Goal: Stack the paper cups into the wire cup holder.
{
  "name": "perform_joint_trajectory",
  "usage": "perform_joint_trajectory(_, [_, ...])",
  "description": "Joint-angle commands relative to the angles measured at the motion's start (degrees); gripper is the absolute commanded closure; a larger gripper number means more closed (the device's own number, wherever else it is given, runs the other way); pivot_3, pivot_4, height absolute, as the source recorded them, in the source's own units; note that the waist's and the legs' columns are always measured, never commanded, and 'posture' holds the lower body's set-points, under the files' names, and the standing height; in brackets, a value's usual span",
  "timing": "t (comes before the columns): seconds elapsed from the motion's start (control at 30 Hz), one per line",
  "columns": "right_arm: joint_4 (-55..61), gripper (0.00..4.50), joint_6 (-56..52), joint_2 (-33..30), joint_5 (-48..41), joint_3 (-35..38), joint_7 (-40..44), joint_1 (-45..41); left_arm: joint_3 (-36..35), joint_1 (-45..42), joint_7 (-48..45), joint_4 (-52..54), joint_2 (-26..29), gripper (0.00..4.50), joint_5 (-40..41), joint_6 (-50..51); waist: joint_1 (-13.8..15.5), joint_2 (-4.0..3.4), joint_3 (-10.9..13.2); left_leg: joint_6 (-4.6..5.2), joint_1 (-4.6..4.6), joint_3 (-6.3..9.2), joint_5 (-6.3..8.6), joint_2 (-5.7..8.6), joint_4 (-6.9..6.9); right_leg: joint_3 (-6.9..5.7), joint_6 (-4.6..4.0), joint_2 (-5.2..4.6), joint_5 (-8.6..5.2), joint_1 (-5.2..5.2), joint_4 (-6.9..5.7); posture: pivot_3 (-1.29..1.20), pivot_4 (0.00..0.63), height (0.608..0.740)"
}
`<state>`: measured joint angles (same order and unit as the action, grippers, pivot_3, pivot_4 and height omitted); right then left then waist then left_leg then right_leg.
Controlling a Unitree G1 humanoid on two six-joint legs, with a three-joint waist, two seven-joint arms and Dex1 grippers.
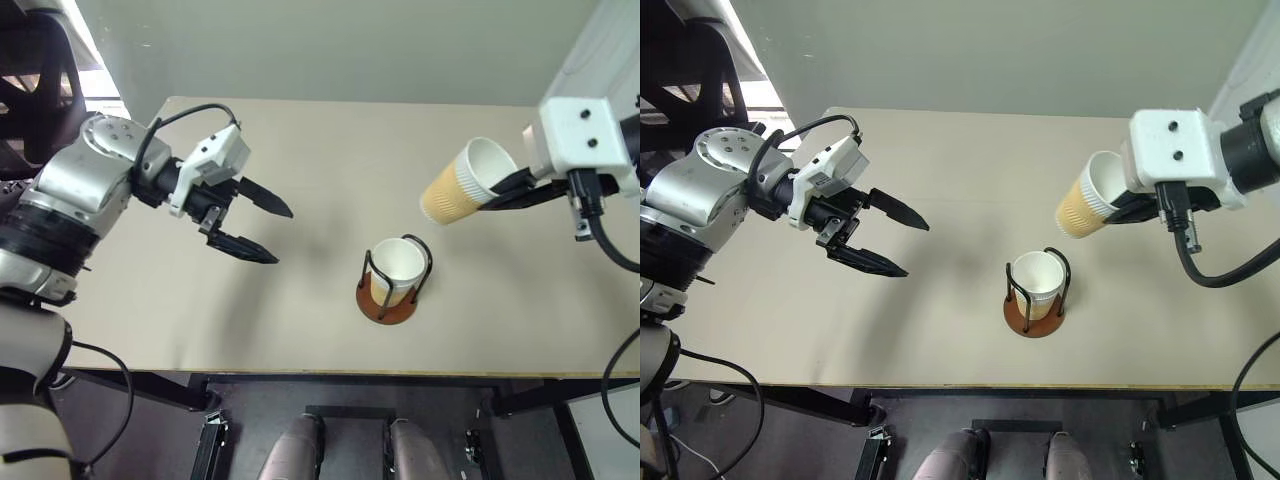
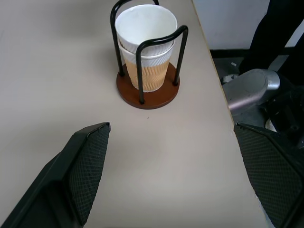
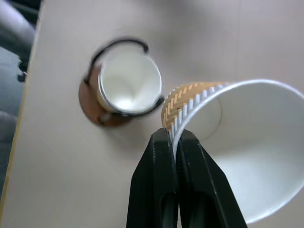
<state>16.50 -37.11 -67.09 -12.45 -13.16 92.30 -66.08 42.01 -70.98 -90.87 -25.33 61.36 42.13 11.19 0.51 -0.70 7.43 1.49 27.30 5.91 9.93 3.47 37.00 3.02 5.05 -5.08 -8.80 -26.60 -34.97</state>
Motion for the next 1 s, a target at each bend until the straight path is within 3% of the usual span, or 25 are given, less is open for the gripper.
perform_joint_trajectory(0.03, [3.14, 4.48, -4.13, 0.63, -2.95, -0.47, 0.2, -2.14, 0.16, -2.41, -1.63, -0.93, -0.45, 0.0, 1.74, -2.17, 0.02, 0.0, 0.0, -0.03, 0.01, 0.0, 0.0, 0.0, 0.0, 0.0, 0.0, 0.0, -0.03, 0.0, 0.0, 0.0, 0.15, 0.74])
perform_joint_trajectory(0.47, [6.51, 4.48, -7.3, 5.58, -4.2, -4.17, -1.36, -0.97, 0.68, -3.05, -1.63, -1.78, -0.96, 0.0, 2.54, -2.67, -0.02, 0.0, 0.0, -0.28, 0.03, -0.05, -0.11, -0.03, 0.05, -0.01, 0.08, -0.01, -0.16, -0.03, -0.05, 0.0, 0.15, 0.74])
perform_joint_trajectory(1.0, [2.68, 4.48, 1.52, 6.31, 0.92, -7.92, 0.01, 2.28, -1.62, -2.46, -1.63, -0.1, 0.15, 0.0, 3.56, -0.71, -0.03, 0.0, 0.0, -0.15, 0.0, -0.04, -0.13, -0.03, 0.09, -0.02, 0.04, 0.0, -0.12, -0.02, -0.17, 0.0, 0.15, 0.74])
